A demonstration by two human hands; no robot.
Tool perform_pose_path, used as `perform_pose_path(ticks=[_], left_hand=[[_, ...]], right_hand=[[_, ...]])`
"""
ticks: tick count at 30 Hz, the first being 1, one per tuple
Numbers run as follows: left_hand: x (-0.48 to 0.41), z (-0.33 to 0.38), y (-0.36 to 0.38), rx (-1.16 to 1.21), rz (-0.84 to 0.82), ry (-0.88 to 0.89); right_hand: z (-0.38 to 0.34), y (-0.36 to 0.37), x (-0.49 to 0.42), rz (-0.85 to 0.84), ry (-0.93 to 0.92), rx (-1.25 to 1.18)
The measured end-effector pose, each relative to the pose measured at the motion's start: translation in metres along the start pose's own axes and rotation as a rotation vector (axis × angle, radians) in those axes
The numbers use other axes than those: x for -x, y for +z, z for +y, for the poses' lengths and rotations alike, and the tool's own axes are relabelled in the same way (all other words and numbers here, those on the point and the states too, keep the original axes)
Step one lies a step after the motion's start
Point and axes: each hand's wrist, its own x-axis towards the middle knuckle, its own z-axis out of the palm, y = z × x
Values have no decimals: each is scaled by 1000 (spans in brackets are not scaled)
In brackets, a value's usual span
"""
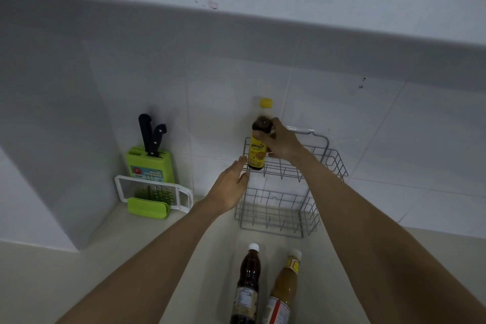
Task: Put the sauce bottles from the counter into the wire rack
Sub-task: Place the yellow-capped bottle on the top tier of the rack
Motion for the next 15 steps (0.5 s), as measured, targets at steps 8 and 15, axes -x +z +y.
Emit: perform_pose_path(ticks=[8, 15], left_hand=[[0, -2, -6, 135, -10, -33], [-1, -4, -5, 163, -63, -54]], right_hand=[[12, 13, 10, -19, -15, -170], [26, 18, 16, -58, -100, -130]])
